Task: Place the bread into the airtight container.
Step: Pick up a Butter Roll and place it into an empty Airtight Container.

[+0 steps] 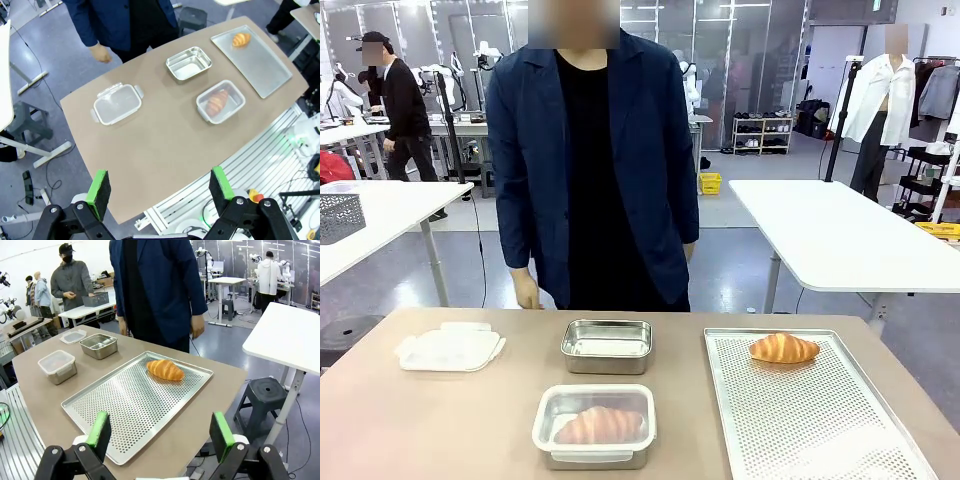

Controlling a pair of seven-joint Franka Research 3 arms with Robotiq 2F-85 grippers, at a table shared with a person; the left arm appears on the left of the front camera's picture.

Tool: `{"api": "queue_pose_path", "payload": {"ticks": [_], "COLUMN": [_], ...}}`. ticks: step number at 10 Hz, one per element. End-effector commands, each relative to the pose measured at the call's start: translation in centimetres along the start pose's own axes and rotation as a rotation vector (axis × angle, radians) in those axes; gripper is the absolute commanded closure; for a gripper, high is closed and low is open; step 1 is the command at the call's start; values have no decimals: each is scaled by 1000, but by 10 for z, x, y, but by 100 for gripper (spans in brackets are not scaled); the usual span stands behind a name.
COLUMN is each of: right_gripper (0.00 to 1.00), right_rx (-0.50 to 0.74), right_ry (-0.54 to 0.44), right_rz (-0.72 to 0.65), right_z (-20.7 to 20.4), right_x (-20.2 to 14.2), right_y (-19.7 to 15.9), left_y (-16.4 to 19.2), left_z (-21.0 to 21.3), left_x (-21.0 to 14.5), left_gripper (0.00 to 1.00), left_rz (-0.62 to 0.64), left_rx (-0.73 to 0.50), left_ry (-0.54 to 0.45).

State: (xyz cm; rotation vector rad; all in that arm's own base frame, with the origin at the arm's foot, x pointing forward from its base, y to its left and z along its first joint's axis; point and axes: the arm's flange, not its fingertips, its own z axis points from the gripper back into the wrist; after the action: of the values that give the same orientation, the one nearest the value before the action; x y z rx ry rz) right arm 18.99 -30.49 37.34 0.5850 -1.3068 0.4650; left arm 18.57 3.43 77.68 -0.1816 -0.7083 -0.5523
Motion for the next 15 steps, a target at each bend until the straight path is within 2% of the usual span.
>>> {"api": "queue_pose_path", "payload": {"ticks": [1,3,4,5,7,10,12,13,15], "right_gripper": [0,0,0,0,0,0,0,0,0], "right_rx": [-7,0,-14,20,81,181,194,225,207], "right_ry": [-19,0,82,109,323,640,809,863,966], "right_rz": [19,0,103,167,309,521,629,663,736], "right_z": [-1,0,-6,-15,-65,-167,-226,-255,-308], "right_x": [-2,0,26,52,113,168,176,173,153], "right_y": [1,0,10,18,39,75,96,103,111], "left_y": [0,0,0,0,0,0,0,0,0], "left_z": [0,0,0,0,0,0,0,0,0], "left_x": [1,1,1,1,1,1,1,1,1], "left_gripper": [0,0,0,0,0,0,0,0,0], "left_rz": [-17,-17,-17,-17,-17,-17,-17,-17,-17], "left_rx": [-12,-12,-12,-12,-12,-12,-12,-12,-12], "left_ry": [-4,-4,-4,-4,-4,-4,-4,-4,-4]}}
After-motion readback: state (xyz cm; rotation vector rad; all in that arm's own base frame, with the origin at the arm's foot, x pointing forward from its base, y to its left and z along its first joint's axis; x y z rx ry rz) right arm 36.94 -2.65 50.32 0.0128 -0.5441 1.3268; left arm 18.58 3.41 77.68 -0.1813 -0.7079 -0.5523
